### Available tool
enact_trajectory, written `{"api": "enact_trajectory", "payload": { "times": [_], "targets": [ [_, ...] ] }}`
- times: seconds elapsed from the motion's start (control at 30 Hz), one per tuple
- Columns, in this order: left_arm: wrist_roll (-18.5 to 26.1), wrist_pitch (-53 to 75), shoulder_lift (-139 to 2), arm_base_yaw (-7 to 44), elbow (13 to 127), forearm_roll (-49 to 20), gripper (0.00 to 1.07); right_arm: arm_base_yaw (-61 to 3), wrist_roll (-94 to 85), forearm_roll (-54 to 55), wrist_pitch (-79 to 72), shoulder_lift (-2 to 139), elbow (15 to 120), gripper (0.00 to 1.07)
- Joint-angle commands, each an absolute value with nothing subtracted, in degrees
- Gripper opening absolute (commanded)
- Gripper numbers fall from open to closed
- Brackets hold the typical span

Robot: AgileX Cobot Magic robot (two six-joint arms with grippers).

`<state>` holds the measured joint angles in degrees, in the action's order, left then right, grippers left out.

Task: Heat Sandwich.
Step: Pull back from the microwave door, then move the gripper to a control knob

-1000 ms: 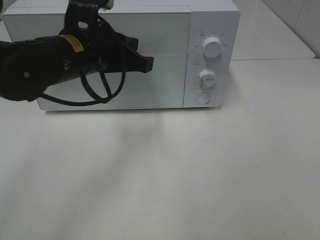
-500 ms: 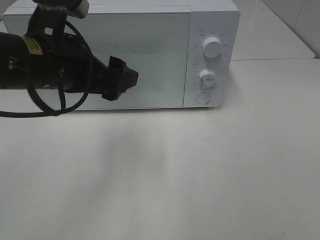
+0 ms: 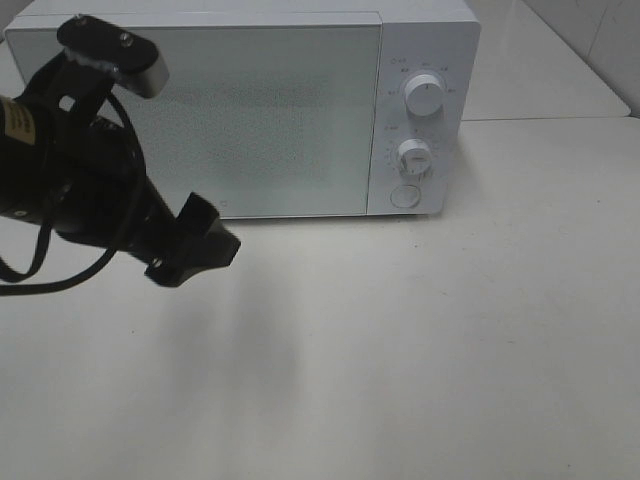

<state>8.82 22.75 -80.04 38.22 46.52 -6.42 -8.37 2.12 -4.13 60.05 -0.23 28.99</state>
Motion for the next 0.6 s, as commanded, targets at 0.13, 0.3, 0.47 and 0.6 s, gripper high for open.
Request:
{"api": "enact_trajectory", "payload": {
  "times": [0.13,0.3,0.47,0.6],
  "targets": [
    [6.9,36.0,-78.4,38.3,46.4,-4.9,1.00,-8.0,2.6,-4.0,59.4,-1.7,28.9,0.75],
    [2.2,42.2,-77.7,34.4,46.4,-5.0,1.00,-8.0,2.6,-4.0,59.4,-1.7,28.9,0.75],
    [2.5,47.1,-77.7,26.5,46.4,-5.3,1.00,-8.0,2.6,-4.0,59.4,-1.7,28.9,0.75],
    [2.6,51.1,-77.7,21.4,46.4,-5.3,1.00,-8.0,2.6,-4.0,59.4,-1.7,28.9,0.75]
  ]
}}
